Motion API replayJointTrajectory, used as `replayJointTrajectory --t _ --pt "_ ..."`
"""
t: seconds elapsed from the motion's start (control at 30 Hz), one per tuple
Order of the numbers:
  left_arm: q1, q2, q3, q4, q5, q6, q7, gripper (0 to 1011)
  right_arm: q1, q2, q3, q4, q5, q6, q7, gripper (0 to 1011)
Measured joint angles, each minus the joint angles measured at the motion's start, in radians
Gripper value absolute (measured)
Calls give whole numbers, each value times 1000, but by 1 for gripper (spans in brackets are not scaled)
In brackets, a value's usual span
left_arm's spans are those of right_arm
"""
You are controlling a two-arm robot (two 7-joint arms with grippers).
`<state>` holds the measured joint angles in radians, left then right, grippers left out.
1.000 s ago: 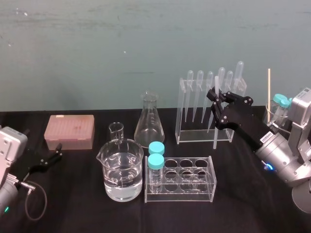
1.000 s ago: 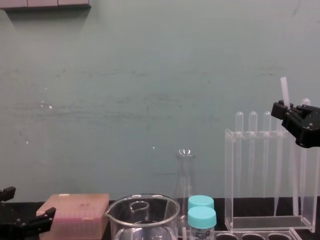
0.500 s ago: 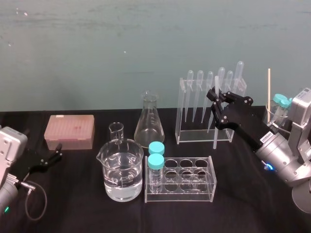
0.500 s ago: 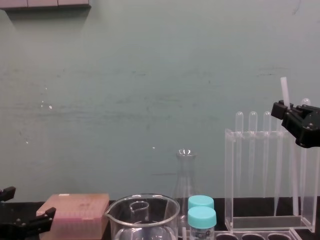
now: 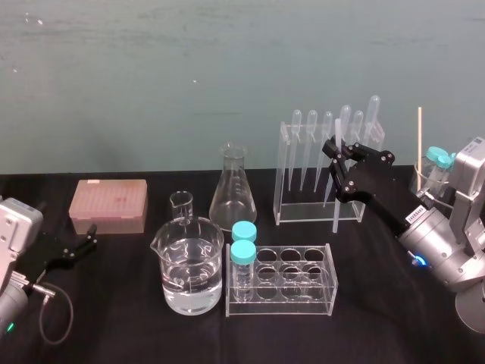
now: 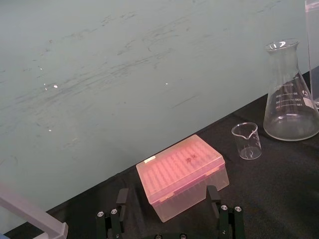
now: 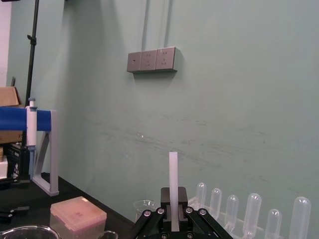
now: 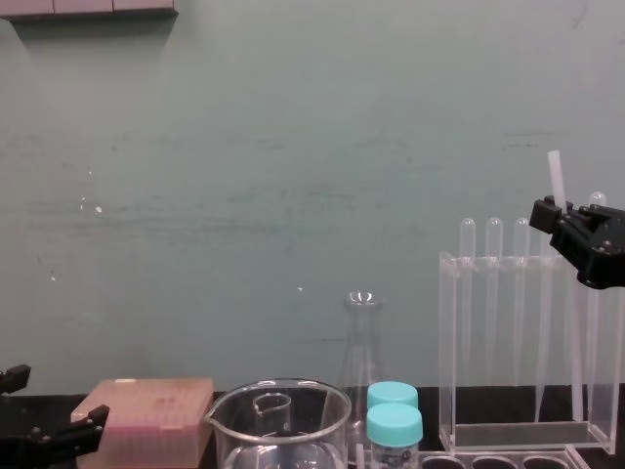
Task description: Pick up the stirring rod with one hand, then place it down.
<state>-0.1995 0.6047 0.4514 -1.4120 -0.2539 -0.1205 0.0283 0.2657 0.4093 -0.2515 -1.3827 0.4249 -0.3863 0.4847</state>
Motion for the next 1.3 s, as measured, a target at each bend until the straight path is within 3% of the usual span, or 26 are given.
replayJointTrajectory --t 1.3 --pt "0 0 0 0 0 0 0 1000 0 0 0 0 0 0 0 70"
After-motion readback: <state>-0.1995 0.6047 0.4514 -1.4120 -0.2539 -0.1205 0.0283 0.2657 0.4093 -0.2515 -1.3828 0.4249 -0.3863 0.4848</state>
